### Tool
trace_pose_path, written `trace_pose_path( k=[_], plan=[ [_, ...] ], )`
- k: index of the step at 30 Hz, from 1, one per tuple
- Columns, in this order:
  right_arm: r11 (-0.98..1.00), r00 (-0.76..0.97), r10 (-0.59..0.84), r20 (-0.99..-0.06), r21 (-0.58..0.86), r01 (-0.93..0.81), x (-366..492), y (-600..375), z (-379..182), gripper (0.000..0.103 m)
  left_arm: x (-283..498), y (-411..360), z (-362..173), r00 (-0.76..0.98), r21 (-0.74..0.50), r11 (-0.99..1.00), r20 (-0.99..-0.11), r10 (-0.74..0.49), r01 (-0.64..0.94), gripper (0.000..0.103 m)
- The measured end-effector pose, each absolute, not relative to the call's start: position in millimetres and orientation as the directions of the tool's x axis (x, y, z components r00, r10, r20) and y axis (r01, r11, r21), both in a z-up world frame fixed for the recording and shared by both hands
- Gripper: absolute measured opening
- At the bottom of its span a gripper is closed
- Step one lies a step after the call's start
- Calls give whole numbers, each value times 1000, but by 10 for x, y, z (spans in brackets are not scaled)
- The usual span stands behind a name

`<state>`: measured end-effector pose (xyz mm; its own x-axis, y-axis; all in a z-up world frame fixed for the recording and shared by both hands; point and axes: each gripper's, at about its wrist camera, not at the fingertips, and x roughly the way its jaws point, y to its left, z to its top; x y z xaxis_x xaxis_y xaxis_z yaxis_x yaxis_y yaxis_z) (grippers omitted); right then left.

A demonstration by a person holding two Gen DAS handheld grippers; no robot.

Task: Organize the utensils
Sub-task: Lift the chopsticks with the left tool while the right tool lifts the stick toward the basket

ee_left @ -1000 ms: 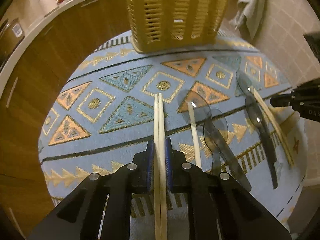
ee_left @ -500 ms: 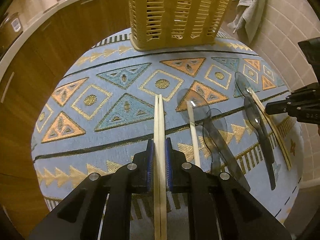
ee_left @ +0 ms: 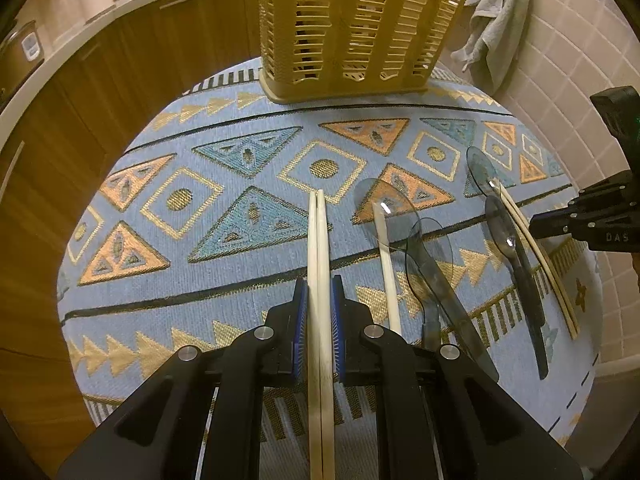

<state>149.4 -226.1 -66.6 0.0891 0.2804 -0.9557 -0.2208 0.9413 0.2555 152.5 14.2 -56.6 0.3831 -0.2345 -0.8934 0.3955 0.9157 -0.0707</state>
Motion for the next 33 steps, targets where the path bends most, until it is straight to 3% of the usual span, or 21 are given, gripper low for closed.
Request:
trace_pose_path(
  k=[5,10,12,15,19,27,33],
  plan=[
    [943,74,276,-958,256,-212,1553,-2251,-693,15,1530,152,-563,378,-80,915,-893,-242,396,10],
    [944,52,188,-981,165,-287,1597,-1979,-697,20,1554,138,-561,371,-77,911,-897,-241,405,10],
    [943,48,151,-987,130,-306,1599,-1865,-699,19,1554,129,-561,368,-76,911,-899,-239,405,10],
    [947,61,123,-991,99,-307,1590,-1829,-708,5,1556,117,-563,367,-67,911,-901,-231,408,10],
    [951,81,158,-984,129,-280,1591,-1871,-708,4,1538,135,-549,394,-75,919,-888,-238,386,9],
    [925,278,307,-910,217,-313,1356,-2052,-238,4,1340,272,-116,559,-155,915,-749,-355,373,9],
    [913,502,373,-780,213,-348,1255,-2093,262,4,1201,269,375,716,-216,899,-546,-435,381,9]
  ],
)
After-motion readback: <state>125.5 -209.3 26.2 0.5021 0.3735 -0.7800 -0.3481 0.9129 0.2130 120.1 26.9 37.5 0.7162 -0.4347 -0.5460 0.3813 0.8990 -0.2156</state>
